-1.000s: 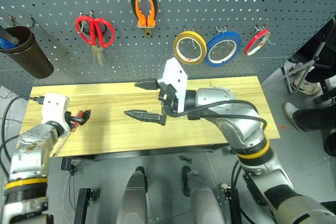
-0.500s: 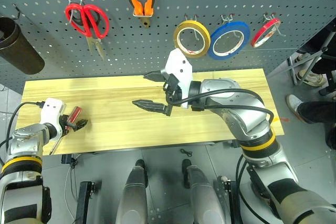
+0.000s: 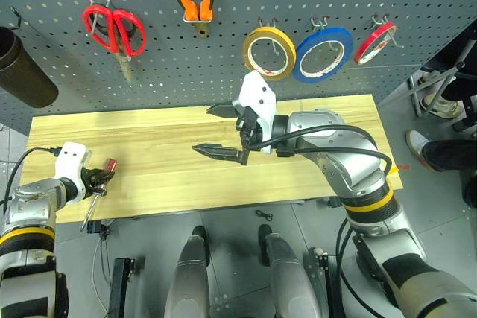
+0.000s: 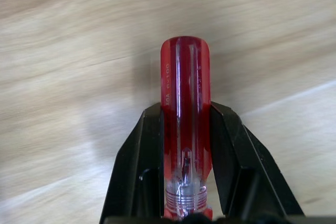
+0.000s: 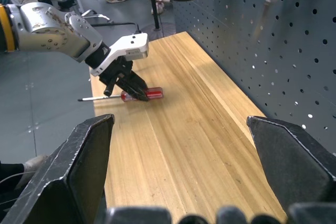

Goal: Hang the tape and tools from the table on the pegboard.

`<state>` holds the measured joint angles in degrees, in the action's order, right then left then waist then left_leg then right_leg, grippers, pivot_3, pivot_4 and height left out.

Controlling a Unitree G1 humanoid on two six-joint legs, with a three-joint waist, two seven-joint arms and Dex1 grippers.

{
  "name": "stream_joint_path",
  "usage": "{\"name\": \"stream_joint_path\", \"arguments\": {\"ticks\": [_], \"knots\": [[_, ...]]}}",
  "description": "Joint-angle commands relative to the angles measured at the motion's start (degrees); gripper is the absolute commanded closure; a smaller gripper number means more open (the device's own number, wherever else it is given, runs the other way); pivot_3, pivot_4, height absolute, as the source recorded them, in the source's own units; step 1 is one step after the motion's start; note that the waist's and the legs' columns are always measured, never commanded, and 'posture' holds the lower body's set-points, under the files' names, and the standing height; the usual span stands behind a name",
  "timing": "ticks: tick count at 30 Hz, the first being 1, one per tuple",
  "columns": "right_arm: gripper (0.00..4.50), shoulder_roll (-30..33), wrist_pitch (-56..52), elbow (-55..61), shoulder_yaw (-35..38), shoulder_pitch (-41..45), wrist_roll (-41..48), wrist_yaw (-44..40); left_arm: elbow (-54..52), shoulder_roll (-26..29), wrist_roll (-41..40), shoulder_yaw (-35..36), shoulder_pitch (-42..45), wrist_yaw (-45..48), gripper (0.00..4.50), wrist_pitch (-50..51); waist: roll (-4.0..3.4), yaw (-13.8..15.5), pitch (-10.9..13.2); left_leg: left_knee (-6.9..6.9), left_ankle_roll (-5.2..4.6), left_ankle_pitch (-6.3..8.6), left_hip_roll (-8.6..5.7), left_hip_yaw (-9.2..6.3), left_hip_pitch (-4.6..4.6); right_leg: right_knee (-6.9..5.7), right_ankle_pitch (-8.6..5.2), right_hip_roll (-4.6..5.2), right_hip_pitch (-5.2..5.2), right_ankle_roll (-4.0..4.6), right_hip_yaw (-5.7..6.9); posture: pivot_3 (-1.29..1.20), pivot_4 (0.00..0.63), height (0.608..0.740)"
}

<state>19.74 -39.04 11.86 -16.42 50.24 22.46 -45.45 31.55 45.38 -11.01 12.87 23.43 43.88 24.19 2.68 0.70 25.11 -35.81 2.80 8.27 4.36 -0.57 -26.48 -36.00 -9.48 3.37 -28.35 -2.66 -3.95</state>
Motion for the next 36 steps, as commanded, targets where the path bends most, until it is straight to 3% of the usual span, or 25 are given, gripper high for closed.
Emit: {"name": "stream_joint_path", "arguments": {"ticks": [1,6,8,12,17,24,32,36], "knots": [[0.0,-1.83,-1.42,4.54,7.8,-0.04,7.99,-0.3,-20.31,-1.15,-6.53,4.82,-4.06,-1.03,3.81,5.08,0.08,0.23,-0.04,0.02,0.0,0.0,0.0,0.0,-0.01,0.01,0.01,0.01,-0.01,0.0,0.0,0.16,0.443,0.74],[0.0,-2.27,-5.48,7.92,16.43,1.19,18.0,1.09,-49.26,-4.18,-15.0,13.82,-9.37,-8.2,3.81,13.15,0.25,0.97,-0.18,-0.04,0.03,-0.01,0.0,-0.25,-0.36,0.16,0.06,0.0,-0.07,-0.03,0.21,0.21,0.385,0.74],[0.0,-2.15,-5.46,7.38,17.54,2.01,19.35,1.12,-55.09,-5.98,-16.58,15.21,-9.22,-11.58,3.81,14.16,0.28,1.18,-0.25,-0.03,0.06,0.01,-0.03,-0.25,-0.35,0.23,0.07,0.02,-0.06,-0.05,0.21,0.25,0.372,0.74],[0.0,-5.0,-3.75,4.77,20.69,7.85,22.11,4.0,-60.68,-8.77,-16.05,16.49,2.38,-23.83,3.81,14.6,0.44,1.96,-0.45,-0.05,0.19,-0.1,-0.04,-0.36,-0.34,0.15,0.15,-0.06,-0.07,-0.04,0.27,0.26,0.317,0.74],[0.0,-5.98,2.61,-0.8,20.55,9.78,19.21,2.1,-55.66,-7.93,-10.5,12.15,16.21,-30.97,3.81,11.6,0.64,3.12,-2.23,-0.04,0.63,-0.37,-0.06,-0.68,-0.56,0.38,0.33,-0.08,-0.02,-0.06,0.53,0.3,0.248,0.74],[0.0,-5.48,8.65,-6.54,21.29,11.72,17.83,0.44,-43.84,-5.72,-3.8,7.96,32.49,-34.02,3.81,2.46,0.86,5.01,-4.11,0.04,0.78,-0.46,-0.07,-0.72,-0.83,1.02,0.91,-0.05,0.06,0.25,0.7,0.28,0.206,0.74],[0.0,-4.61,11.86,-9.86,20.25,12.65,15.57,-0.42,-40.71,-6.82,-1.46,7.67,33.58,-35.45,3.81,-2.18,0.91,5.15,-5.55,0.15,0.91,-0.54,-0.07,-0.81,-0.82,0.99,0.96,-0.03,0.13,0.33,0.88,0.26,0.2,0.74],[0.0,-5.28,13.17,-12.01,20.37,13.87,15.02,-0.51,-32.18,-5.11,2.31,7.1,38.63,-37.13,3.81,-8.97,0.91,5.07,-5.56,0.09,1.0,-0.65,-0.06,-0.9,-0.79,0.92,1.02,-0.05,0.13,0.42,0.96,0.25,0.207,0.74]]}}
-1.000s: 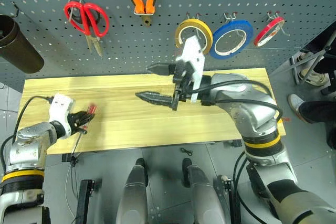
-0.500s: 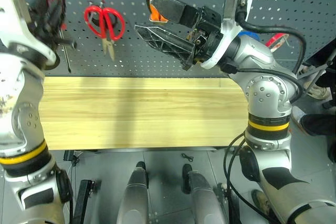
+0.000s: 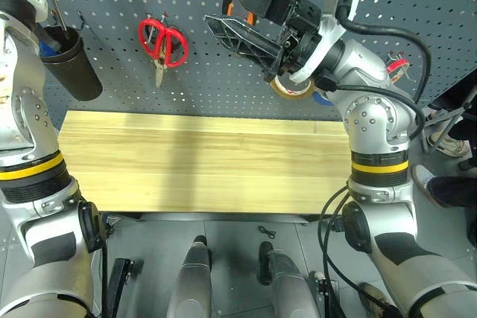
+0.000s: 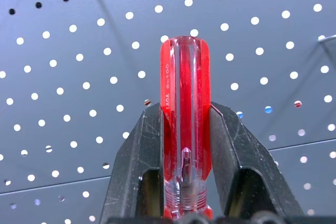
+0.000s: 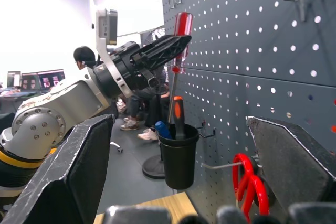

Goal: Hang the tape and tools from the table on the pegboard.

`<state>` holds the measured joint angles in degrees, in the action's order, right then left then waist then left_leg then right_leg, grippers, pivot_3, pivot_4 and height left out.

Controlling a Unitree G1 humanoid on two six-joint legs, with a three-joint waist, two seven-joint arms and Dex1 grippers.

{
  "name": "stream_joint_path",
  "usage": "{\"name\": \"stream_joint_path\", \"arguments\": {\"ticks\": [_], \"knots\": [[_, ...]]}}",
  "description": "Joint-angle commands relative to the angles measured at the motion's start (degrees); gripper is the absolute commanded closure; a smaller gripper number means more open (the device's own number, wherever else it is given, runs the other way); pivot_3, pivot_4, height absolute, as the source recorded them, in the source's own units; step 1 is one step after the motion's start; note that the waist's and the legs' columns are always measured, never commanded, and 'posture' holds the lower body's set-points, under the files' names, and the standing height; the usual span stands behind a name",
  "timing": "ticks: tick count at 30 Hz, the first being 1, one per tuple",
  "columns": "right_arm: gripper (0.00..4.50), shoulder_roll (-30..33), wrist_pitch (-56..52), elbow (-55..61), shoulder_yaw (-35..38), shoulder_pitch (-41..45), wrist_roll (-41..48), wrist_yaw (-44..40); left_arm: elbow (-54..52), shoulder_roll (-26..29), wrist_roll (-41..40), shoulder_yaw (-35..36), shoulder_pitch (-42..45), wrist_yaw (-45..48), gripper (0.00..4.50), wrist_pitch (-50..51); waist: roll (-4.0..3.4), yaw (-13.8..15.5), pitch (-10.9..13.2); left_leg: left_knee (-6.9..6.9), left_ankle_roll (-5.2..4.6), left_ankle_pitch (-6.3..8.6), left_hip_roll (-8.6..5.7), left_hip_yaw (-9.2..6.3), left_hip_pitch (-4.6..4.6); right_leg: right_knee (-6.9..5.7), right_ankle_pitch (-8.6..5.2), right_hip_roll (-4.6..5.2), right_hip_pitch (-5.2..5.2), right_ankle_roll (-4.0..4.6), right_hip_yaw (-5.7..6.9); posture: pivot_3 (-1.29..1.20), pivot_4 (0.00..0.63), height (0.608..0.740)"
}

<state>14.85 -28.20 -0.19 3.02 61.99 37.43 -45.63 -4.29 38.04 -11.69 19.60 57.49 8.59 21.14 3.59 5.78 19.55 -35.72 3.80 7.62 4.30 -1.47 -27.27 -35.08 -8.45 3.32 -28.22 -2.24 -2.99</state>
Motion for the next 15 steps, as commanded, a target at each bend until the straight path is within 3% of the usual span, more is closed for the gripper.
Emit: {"name": "stream_joint_path", "arguments": {"ticks": [1,5,15], "knots": [[0.0,-0.45,2.63,-0.36,0.86,2.25,-0.18,-0.56,5.94,2.59,4.11,0.44,5.27,-2.73,3.81,-7.48,0.0,-0.08,0.0,0.0,0.02,-0.06,0.01,-0.04,0.0,0.0,0.02,-0.01,0.0,0.02,0.06,0.25,0.207,0.74],[0.0,-0.1,2.84,-0.63,0.99,2.2,-0.29,-1.14,13.97,3.34,6.51,0.29,6.19,-4.03,3.81,-12.89,-0.05,-0.12,-0.14,0.0,0.04,-0.13,0.01,-0.05,0.01,-0.05,0.05,0.0,0.01,0.04,0.07,0.24,0.212,0.74],[0.0,1.58,1.62,0.6,1.0,1.4,-0.5,-0.21,24.23,-1.15,3.55,2.4,4.77,-5.02,3.81,-19.08,-0.03,0.13,-0.29,-0.09,0.05,-0.14,0.01,-0.12,-0.01,-0.47,0.09,0.01,0.04,0.06,0.14,0.21,0.229,0.74]]}}
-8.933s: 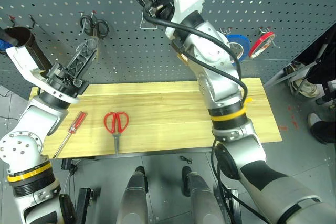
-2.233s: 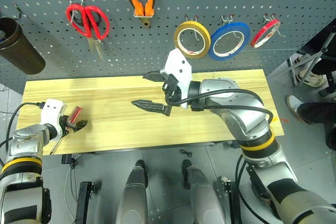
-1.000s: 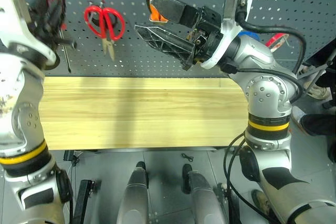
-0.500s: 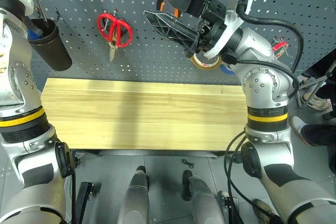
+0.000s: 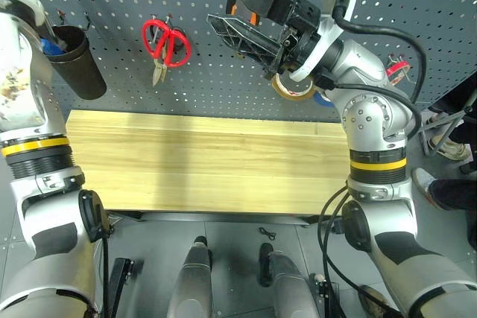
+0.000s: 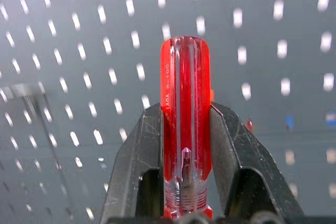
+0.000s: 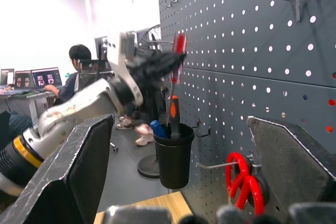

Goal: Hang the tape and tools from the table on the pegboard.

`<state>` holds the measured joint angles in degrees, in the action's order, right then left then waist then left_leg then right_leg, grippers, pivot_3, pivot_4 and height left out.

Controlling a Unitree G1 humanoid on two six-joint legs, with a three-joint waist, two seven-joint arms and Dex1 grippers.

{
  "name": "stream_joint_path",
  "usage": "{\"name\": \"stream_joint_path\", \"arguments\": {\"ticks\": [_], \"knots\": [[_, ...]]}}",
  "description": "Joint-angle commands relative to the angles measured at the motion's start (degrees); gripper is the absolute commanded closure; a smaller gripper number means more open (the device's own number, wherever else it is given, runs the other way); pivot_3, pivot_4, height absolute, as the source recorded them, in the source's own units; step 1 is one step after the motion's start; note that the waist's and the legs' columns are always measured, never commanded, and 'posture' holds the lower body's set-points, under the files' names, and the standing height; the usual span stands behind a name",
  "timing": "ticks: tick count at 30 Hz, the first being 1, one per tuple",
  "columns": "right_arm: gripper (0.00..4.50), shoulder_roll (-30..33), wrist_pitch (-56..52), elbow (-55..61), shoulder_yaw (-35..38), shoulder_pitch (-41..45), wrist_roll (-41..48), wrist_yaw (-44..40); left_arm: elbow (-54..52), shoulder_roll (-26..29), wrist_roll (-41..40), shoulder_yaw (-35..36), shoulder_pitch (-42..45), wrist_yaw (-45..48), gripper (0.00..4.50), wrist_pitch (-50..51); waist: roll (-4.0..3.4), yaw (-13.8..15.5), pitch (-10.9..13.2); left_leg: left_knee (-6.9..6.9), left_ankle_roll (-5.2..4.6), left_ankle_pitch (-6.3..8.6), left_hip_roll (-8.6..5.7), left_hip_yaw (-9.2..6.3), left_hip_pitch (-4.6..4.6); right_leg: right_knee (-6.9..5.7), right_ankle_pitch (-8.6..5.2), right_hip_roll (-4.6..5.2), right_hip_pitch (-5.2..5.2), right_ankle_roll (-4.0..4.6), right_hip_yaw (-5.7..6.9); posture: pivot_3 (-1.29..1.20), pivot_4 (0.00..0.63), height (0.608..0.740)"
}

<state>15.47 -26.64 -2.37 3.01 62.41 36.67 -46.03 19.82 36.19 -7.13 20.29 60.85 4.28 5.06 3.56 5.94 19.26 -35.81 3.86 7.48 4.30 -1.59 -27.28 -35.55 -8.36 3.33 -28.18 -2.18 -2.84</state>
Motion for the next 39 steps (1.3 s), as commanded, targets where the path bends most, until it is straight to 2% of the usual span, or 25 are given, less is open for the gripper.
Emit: {"name": "stream_joint_path", "arguments": {"ticks": [1,6,8,10,14,15,19,23,27,30,32,35,37,39], "knots": [[0.0,1.12,-0.09,3.03,1.02,0.9,0.34,0.31,0.65,0.63,-1.16,1.85,1.51,-0.75,3.81,-3.25,0.0,-0.08,0.0,-0.02,0.0,0.0,0.0,-0.01,0.0,-0.05,0.0,0.0,0.0,0.0,0.0,0.21,0.232,0.74],[0.0,1.97,-1.07,4.19,0.74,0.36,0.42,1.08,3.28,0.21,-1.9,2.41,0.84,-1.4,3.81,-4.17,0.0,-0.47,0.0,-0.03,0.0,0.0,0.0,-0.03,0.05,-0.21,0.0,0.0,-0.01,0.0,0.0,0.2,0.239,0.74],[0.0,2.26,-1.49,4.66,0.65,0.15,0.41,1.33,2.73,-0.19,-2.66,3.1,-0.01,-2.25,2.77,-3.18,0.0,-0.49,0.0,-0.05,-0.01,-0.01,0.0,-0.04,0.07,-0.26,0.0,0.0,-0.01,0.01,0.0,0.2,0.241,0.74],[0.0,2.46,-1.75,5.02,0.52,-0.09,0.26,1.49,1.52,-0.14,-3.09,3.48,-0.93,-2.67,2.08,-2.5,0.0,-0.53,0.0,-0.08,-0.02,-0.02,0.0,-0.05,0.07,-0.29,0.0,0.0,-0.01,0.01,0.0,0.2,0.241,0.74],[0.0,2.65,-1.37,4.77,-0.01,-0.43,-0.62,1.56,-3.93,-0.01,-3.99,5.09,-3.25,-4.36,0.19,0.14,0.0,-0.55,0.0,-0.08,-0.02,-0.04,0.0,-0.06,0.09,-0.32,0.01,0.0,0.0,0.02,0.0,0.21,0.238,0.74],[0.0,2.61,-1.2,4.48,-0.06,-0.37,-0.84,1.52,-5.05,-0.09,-4.37,5.38,-3.6,-4.69,0.05,0.81,0.0,-0.51,0.0,-0.08,-0.02,-0.04,0.0,-0.07,0.08,-0.33,0.01,0.0,-0.01,0.02,0.0,0.21,0.238,0.74],[0.0,2.63,-0.99,3.23,-0.5,-0.11,-2.08,1.2,-10.21,-0.36,-7.56,6.02,-4.88,-3.52,0.05,4.45,0.01,-0.44,-0.01,-0.1,-0.01,-0.06,0.0,-0.08,0.09,-0.35,0.02,0.0,0.01,0.03,0.01,0.22,0.233,0.74],[0.0,3.29,-1.42,1.36,-2.42,-0.07,-4.54,0.35,-16.94,0.83,-15.2,4.29,-7.07,5.52,0.05,11.96,0.0,-0.37,-0.08,-0.11,-0.01,-0.09,0.0,-0.09,0.11,-0.39,0.02,0.0,0.03,0.04,0.01,0.23,0.239,0.74],[0.0,5.07,-4.38,0.45,-7.11,-1.83,-7.65,-1.14,-31.93,2.45,-31.23,1.6,-14.71,14.07,0.05,31.31,-0.01,-0.52,-0.1,-0.12,-0.02,-0.1,0.0,-0.11,0.14,-0.39,0.02,0.01,0.07,0.03,0.01,0.23,0.242,0.74],[0.0,11.16,-10.2,17.31,-4.23,-18.47,-4.31,0.75,-43.37,2.83,-42.27,0.49,-26.66,15.29,0.05,43.73,0.02,-0.08,-0.57,-0.05,-0.04,-0.09,0.0,-0.18,0.15,-0.31,-0.01,0.03,0.16,0.01,0.07,0.23,0.241,0.74],[0.0,12.77,-11.58,23.53,-3.94,-26.51,-5.13,3.7,-48.83,1.39,-45.17,-1.04,-35.23,14.22,0.05,47.45,-0.07,-0.05,-0.89,-0.07,-0.15,0.01,-0.01,-0.17,0.23,-0.2,-0.11,0.17,0.47,-0.09,0.26,0.22,0.237,0.74],[0.0,12.85,-10.99,27.21,-4.52,-34.26,-8.1,8.3,-52.84,-0.68,-43.02,-6.04,-44.42,14.38,0.05,47.04,-0.08,-0.87,-0.91,-0.2,-0.21,0.04,-0.03,-0.08,0.33,-0.15,-0.08,0.18,0.51,-0.05,0.24,0.2,0.224,0.74],[0.0,13.12,-9.7,27.18,-4.83,-40.45,-12.65,12.8,-50.02,-1.96,-34.83,-13.91,-49.35,14.91,0.05,42.7,-0.11,-1.04,-1.2,-0.15,-0.19,-0.12,0.05,-0.07,0.58,0.1,-0.21,0.07,0.58,-0.19,0.25,0.18,0.208,0.74],[0.0,12.42,-7.75,25.71,-4.32,-45.67,-16.55,16.96,-44.18,-3.42,-26.41,-20.77,-51.58,15.31,0.05,36.63,-0.48,-1.02,-2.88,0.04,-0.13,-0.14,0.16,-0.08,1.13,0.39,-0.21,-0.03,1.15,0.01,0.35,0.16,0.194,0.74]]}}
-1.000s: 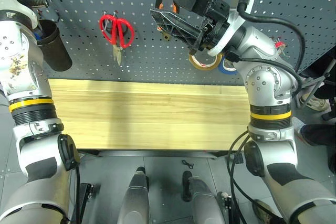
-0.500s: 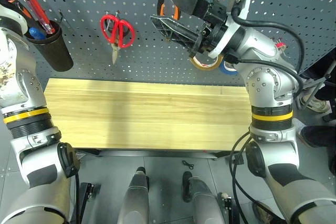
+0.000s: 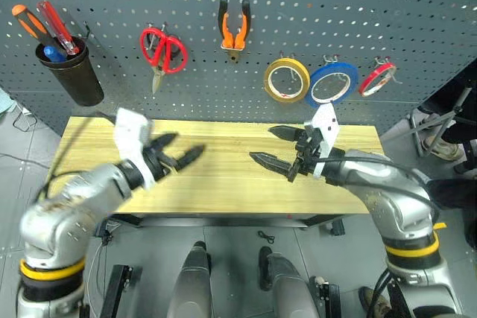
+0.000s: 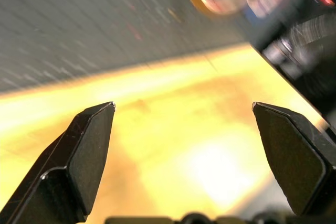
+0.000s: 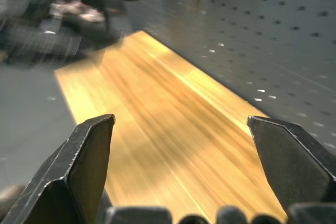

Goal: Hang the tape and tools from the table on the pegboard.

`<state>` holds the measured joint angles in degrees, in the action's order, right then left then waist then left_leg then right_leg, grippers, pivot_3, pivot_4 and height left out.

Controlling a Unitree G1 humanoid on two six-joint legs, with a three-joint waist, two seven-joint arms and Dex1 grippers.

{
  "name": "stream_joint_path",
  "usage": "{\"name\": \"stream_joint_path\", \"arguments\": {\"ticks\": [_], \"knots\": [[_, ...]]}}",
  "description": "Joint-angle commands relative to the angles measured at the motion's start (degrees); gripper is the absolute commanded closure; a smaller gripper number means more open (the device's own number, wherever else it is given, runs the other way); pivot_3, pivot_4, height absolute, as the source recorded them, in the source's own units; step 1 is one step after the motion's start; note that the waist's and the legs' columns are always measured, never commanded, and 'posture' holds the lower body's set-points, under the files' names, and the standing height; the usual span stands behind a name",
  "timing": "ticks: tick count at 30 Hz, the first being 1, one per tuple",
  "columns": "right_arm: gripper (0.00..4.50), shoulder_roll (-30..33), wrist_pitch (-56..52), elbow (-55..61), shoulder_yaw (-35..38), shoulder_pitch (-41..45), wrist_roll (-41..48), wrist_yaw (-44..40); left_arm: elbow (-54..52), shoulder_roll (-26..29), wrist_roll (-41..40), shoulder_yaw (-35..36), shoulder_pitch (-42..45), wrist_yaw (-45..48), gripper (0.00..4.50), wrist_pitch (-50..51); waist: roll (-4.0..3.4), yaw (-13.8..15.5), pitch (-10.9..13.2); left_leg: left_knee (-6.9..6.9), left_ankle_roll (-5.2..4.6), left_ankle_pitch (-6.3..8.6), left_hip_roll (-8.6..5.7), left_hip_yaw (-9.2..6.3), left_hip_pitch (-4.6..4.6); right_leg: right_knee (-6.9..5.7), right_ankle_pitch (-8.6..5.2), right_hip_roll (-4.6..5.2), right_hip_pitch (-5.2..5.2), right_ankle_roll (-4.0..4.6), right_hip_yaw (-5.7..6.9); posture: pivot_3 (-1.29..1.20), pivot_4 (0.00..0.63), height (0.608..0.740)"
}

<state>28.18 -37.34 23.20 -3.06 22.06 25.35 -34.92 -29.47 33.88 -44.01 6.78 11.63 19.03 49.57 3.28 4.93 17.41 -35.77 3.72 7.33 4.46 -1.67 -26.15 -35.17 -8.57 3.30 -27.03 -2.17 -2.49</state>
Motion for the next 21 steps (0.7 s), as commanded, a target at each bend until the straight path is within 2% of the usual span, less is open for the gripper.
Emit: {"name": "stream_joint_path", "arguments": {"ticks": [1,2,3,6,16,21], "knots": [[0.0,-0.43,3.81,-1.15,1.89,-7.16,-7.83,8.4,8.69,-2.73,12.74,-8.59,-2.29,0.19,0.05,-10.11,-0.44,-0.06,-1.5,0.1,0.14,0.09,0.01,0.05,0.32,0.22,-0.1,0.01,0.34,0.25,0.01,0.15,0.183,0.74],[0.0,-0.58,4.37,-1.94,1.97,-8.16,-9.4,9.96,10.98,-3.9,14.08,-9.09,-2.1,0.07,0.05,-11.6,-0.58,-0.17,-2.06,0.06,0.36,0.25,0.01,0.12,0.74,0.35,-0.12,0.05,0.78,0.25,0.01,0.15,0.183,0.74],[0.0,-1.09,5.26,-3.58,2.27,-9.41,-10.93,11.78,14.63,-5.04,17.07,-9.92,-1.35,-0.61,0.05,-14.49,-0.73,-0.44,-2.47,0.06,0.36,0.28,0.02,0.16,0.79,0.71,-0.11,0.05,0.89,0.26,0.0,0.13,0.169,0.74],[0.0,-2.34,9.3,-8.67,2.99,-13.04,-15.25,16.17,24.33,-8.39,22.46,-10.18,0.19,-1.69,0.05,-20.5,-0.83,-1.24,-4.37,0.06,0.09,0.18,0.01,0.22,0.52,1.59,0.11,0.08,1.05,0.11,0.0,0.11,0.125,0.74],[0.0,-8.8,17.05,-22.62,9.99,-14.29,-19.53,27.4,43.37,-15.53,31.77,-10.92,4.59,-1.26,0.05,-31.75,-1.05,-2.66,-11.07,0.46,-0.26,0.24,-0.08,0.27,1.08,1.47,0.16,0.12,1.48,-0.07,-0.03,0.06,0.013,0.74],[0.0,-9.52,21.44,-29.38,11.95,-13.92,-19.93,28.72,52.08,-19.07,34.76,-10.59,9.41,-1.39,0.05,-36.58,-1.23,-3.02,-13.3,0.83,0.02,0.42,-0.1,0.28,1.67,1.69,0.11,0.13,2.0,-0.04,-0.02,0.05,0.0,0.74]]}}
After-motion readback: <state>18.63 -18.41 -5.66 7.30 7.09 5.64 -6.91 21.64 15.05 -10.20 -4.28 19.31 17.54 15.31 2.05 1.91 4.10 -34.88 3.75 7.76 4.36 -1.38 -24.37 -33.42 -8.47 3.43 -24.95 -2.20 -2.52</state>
